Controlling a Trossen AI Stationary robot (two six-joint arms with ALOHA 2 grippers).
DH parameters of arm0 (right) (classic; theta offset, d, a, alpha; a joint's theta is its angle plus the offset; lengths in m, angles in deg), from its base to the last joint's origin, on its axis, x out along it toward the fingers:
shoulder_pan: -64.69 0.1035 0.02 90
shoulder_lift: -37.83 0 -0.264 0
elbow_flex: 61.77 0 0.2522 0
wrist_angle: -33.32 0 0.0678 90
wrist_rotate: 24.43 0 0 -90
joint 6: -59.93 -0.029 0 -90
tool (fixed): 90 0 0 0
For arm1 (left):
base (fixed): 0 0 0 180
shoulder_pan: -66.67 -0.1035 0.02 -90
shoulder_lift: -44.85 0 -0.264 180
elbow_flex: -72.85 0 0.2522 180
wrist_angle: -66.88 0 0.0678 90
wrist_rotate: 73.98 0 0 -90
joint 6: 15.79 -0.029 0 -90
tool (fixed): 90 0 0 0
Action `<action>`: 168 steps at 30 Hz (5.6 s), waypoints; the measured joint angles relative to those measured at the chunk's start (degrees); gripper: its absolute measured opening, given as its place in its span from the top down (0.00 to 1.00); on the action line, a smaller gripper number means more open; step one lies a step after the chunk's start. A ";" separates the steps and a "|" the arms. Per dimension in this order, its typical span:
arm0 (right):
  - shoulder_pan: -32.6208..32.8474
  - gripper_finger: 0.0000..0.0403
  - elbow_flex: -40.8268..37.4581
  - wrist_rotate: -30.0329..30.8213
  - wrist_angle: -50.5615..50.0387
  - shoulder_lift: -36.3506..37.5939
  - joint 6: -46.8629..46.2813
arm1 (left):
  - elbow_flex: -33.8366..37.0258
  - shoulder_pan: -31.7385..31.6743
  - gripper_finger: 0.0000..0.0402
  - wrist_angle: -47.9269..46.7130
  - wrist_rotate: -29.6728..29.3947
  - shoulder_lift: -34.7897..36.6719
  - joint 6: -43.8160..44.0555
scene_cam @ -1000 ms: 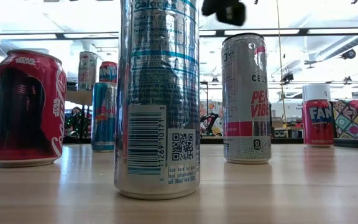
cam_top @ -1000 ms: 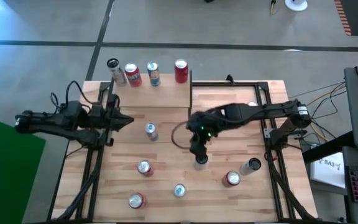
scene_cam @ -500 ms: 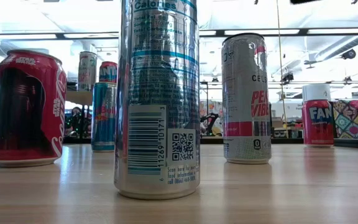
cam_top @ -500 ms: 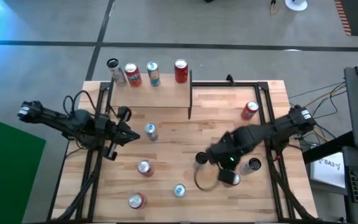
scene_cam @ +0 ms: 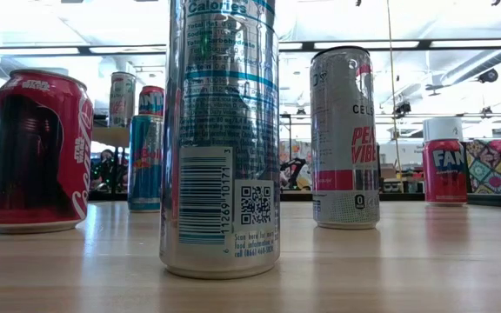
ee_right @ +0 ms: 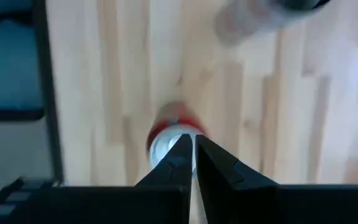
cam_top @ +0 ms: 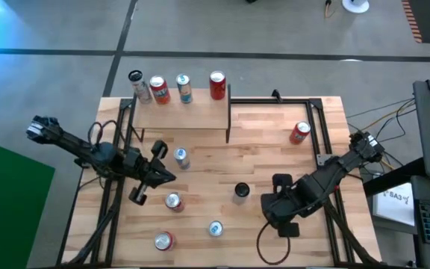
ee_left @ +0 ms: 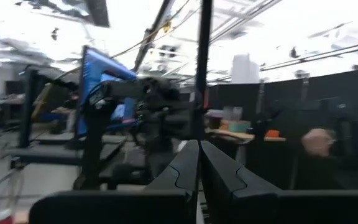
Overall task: Place canned beverage on shelf
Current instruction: Put the white pink soda can on the shelf
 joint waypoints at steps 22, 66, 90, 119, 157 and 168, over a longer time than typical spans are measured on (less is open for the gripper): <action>-0.21 0.85 0.00 8.65 8.08 -0.02 7.38 | -0.27 3.23 1.00 -2.42 -7.16 2.94 -2.16; -7.06 0.13 -50.97 19.58 62.68 25.66 19.34 | -0.41 3.23 1.00 -17.55 -32.45 9.78 -3.96; -13.04 0.13 -55.28 8.85 84.00 14.36 23.12 | -0.57 3.23 1.00 -17.11 -32.56 8.46 -4.44; -16.15 0.41 -49.79 9.45 82.49 18.72 26.58 | -0.64 3.23 0.97 -17.06 -32.58 3.97 -3.81; -48.29 0.41 17.77 0.33 52.92 -18.02 35.12 | -3.98 3.16 0.50 -40.28 -50.02 16.21 -21.41; -49.45 0.41 27.14 1.88 48.24 -24.70 32.84 | -3.91 3.16 0.50 -40.08 -52.45 18.17 -19.66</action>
